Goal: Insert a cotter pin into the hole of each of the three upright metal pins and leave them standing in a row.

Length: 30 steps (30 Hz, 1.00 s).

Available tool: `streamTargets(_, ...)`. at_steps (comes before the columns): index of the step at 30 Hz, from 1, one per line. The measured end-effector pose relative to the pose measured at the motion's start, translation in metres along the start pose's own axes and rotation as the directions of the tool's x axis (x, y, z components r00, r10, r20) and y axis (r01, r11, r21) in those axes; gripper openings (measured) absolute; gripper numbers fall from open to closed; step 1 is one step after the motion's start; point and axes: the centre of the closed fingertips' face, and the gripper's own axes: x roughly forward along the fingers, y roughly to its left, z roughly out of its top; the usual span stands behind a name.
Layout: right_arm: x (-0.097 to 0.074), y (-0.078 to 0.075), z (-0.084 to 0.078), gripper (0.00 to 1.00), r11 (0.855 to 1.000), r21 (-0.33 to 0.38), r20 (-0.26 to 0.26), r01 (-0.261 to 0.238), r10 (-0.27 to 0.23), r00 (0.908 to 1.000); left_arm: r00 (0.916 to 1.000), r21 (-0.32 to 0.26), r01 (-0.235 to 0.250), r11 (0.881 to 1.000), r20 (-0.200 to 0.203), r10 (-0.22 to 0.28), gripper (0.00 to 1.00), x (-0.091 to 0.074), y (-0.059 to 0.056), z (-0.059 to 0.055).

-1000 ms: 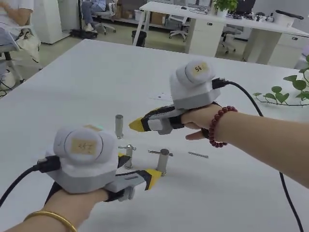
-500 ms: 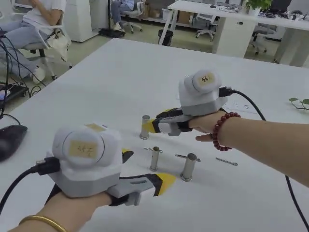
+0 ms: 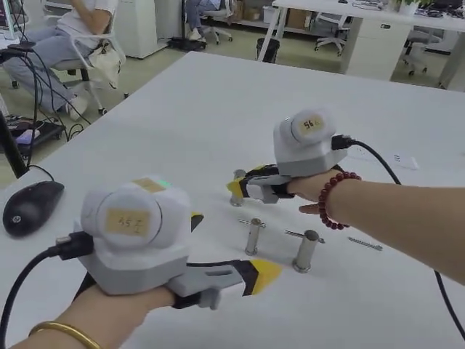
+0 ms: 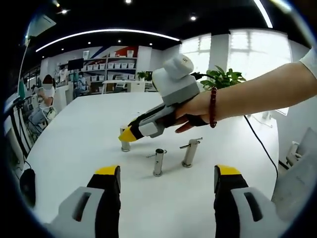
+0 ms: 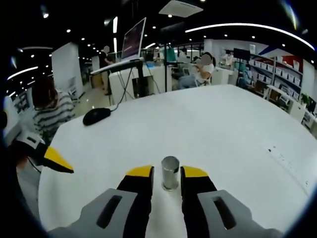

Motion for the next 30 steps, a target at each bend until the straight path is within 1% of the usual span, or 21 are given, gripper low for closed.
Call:
streamTargets(4, 0.004, -0.005, 0.003, 0.17, 1.000, 0.030, 0.009, 0.008, -0.008, 0.9999, 1.0000, 0.002, -0.006, 1.000, 0.000, 0.006, 0.78, -0.001, 0.002, 0.000)
streamTargets(6, 0.004, -0.002, 0.002, 0.16, 0.998, 0.066, 0.008, -0.001, 0.000, 1.0000, 1.0000, 0.002, -0.008, 1.000, -0.001, 0.008, 0.78, -0.001, 0.004, 0.000)
streamTargets(9, 0.002, 0.000, 0.002, 0.16, 0.998, 0.057, 0.015, -0.003, 0.003, 0.9999, 0.9999, -0.002, -0.015, 1.000, -0.005, 0.015, 0.77, -0.002, 0.006, -0.001)
streamTargets(14, 0.003, -0.007, 0.003, 0.14, 0.998, 0.067, 0.010, -0.005, 0.005, 0.9999, 0.9998, -0.007, -0.021, 1.000, -0.003, 0.021, 0.77, -0.004, 0.010, -0.002)
streamTargets(18, 0.002, -0.014, 0.003, 0.14, 0.995, 0.098, 0.002, -0.005, 0.005, 1.0000, 0.9995, -0.010, -0.031, 0.999, -0.005, 0.030, 0.77, -0.004, 0.012, -0.002)
streamTargets(20, 0.001, -0.015, 0.001, 0.14, 0.996, 0.086, -0.007, -0.004, 0.004, 1.0000, 0.9993, -0.009, -0.036, 0.999, -0.006, 0.036, 0.77, -0.005, 0.013, -0.002)
streamTargets(21, 0.000, -0.016, 0.000, 0.14, 0.997, 0.073, -0.011, -0.003, 0.003, 0.9999, 0.9993, -0.007, -0.036, 0.999, -0.006, 0.036, 0.77, -0.005, 0.013, -0.002)
streamTargets(27, -0.012, -0.022, -0.002, 0.13, 0.997, 0.076, -0.012, 0.011, -0.010, 0.9999, 0.9990, -0.008, -0.045, 0.999, 0.000, 0.045, 0.77, -0.006, 0.016, 0.000)
streamTargets(29, -0.019, -0.024, -0.003, 0.13, 0.997, 0.074, -0.011, 0.015, -0.014, 0.9998, 0.9989, -0.007, -0.047, 0.999, 0.003, 0.047, 0.77, -0.006, 0.017, 0.002)
streamTargets(30, -0.025, -0.023, -0.003, 0.13, 0.997, 0.069, -0.013, 0.016, -0.015, 0.9998, 0.9988, -0.009, -0.048, 0.999, 0.004, 0.048, 0.77, -0.006, 0.018, 0.002)
